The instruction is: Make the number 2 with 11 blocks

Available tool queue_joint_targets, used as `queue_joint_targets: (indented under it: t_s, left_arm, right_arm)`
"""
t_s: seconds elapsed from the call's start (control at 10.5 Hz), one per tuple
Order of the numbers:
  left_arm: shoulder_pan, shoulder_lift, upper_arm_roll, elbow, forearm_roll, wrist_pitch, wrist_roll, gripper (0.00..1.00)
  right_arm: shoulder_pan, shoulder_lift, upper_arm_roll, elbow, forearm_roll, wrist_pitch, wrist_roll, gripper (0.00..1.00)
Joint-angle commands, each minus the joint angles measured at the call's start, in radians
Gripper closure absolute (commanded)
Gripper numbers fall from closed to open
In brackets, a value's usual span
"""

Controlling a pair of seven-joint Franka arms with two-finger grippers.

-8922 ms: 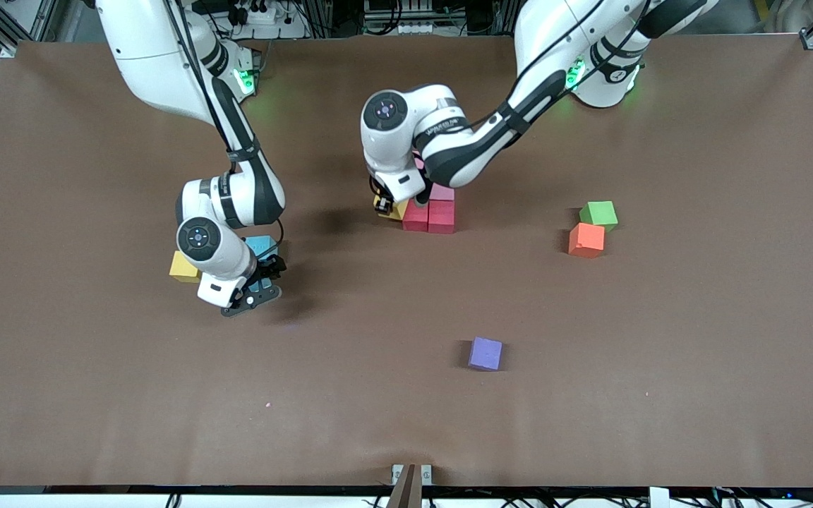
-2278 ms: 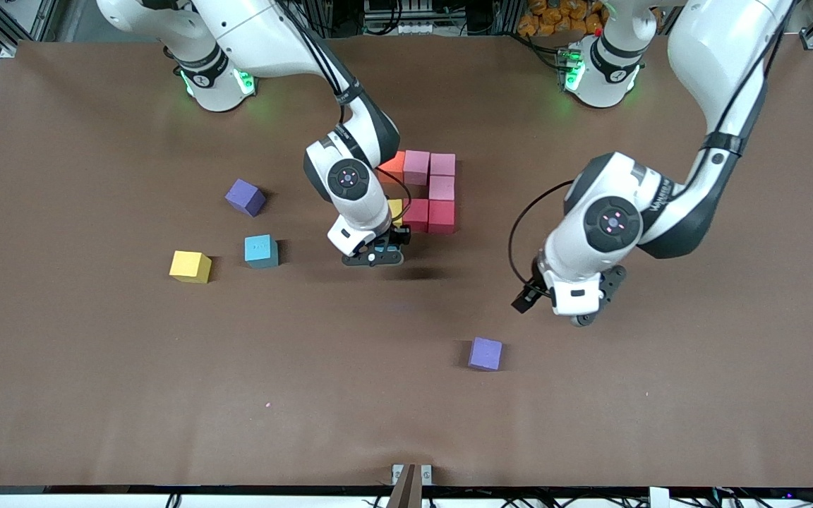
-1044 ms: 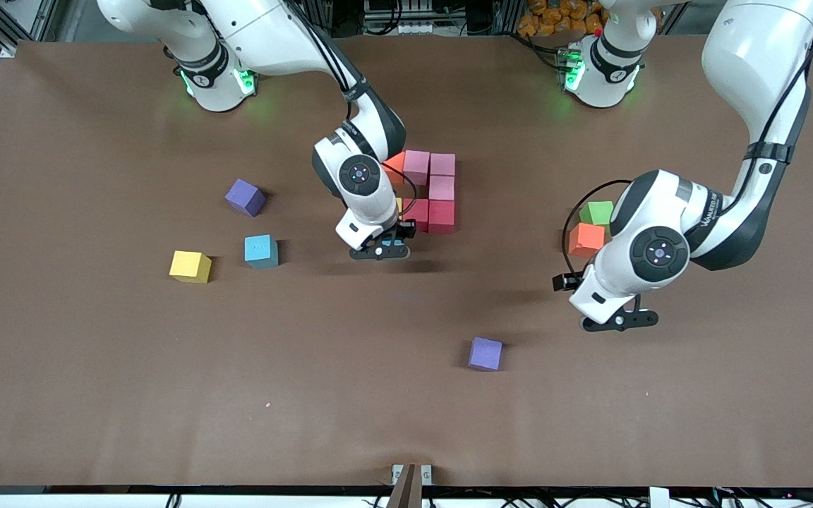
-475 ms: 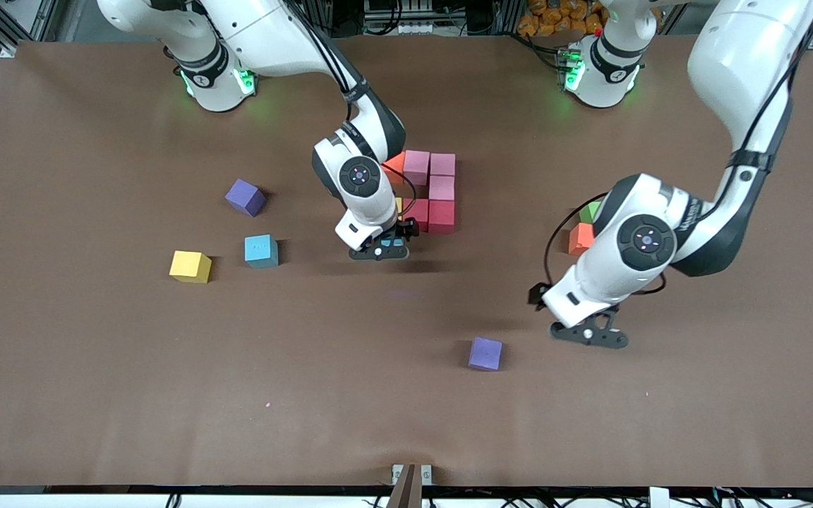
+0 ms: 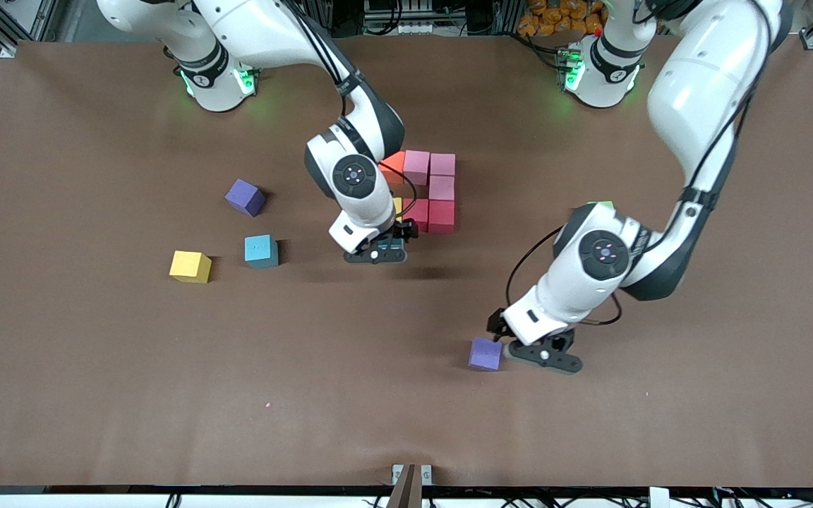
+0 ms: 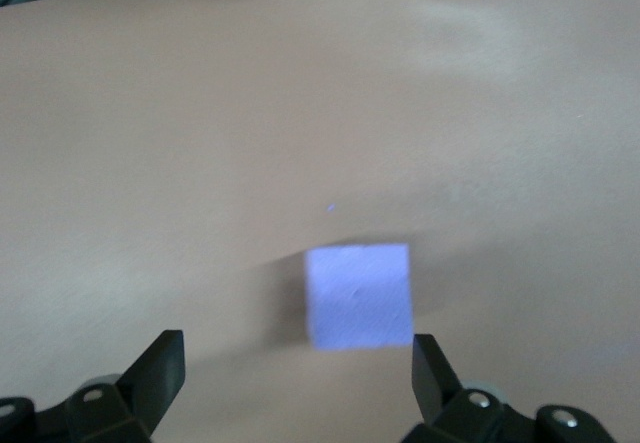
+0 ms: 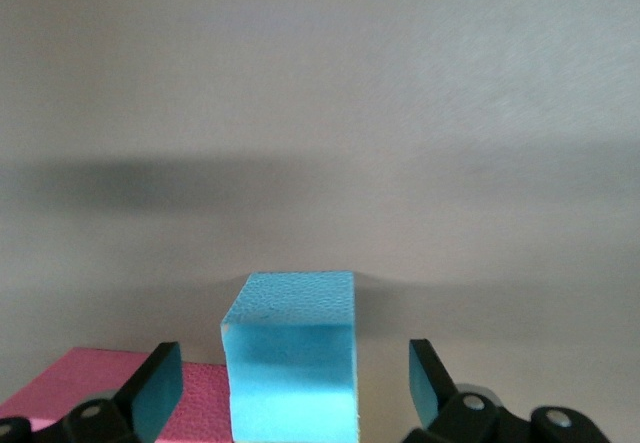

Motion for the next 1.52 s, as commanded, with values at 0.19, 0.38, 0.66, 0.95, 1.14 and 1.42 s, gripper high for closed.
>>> queue_joint_targets:
  t_s: [0.19, 0.38, 0.66, 0.95, 1.14, 1.42]
  left_arm:
    - [-0.097, 0.117, 0.087, 0.111, 0.002, 0.101, 0.074, 0.00]
    - [-0.100, 0.134, 0.090, 0.121, 0.002, 0.113, 0.093, 0.00]
    - [-0.118, 0.137, 0.125, 0.118, -0.146, 0.115, 0.088, 0.00]
    - [-0.146, 0.137, 0.161, 0.112, -0.176, 0.115, 0.091, 0.00]
    - [-0.154, 0.145, 0.164, 0.110, -0.176, 0.115, 0.082, 0.00]
    - [-0.190, 0.156, 0.197, 0.110, -0.180, 0.115, 0.073, 0.00]
  right_arm:
    - [-0.093, -0.080, -0.040, -0.034, -0.021, -0.153, -0.214, 0.00]
    - [-0.095, -0.109, -0.112, -0.086, -0.031, -0.163, -0.356, 0.00]
    - [-0.095, -0.147, -0.227, -0.192, -0.068, -0.153, -0.582, 0.00]
    - [-0.096, -0.179, -0.268, -0.329, -0.068, -0.025, -0.642, 0.00]
    - [-0.095, -0.196, -0.266, -0.419, -0.068, 0.087, -0.650, 0.00]
    - [-0.096, -0.199, -0.265, -0.471, -0.065, 0.138, -0.648, 0.00]
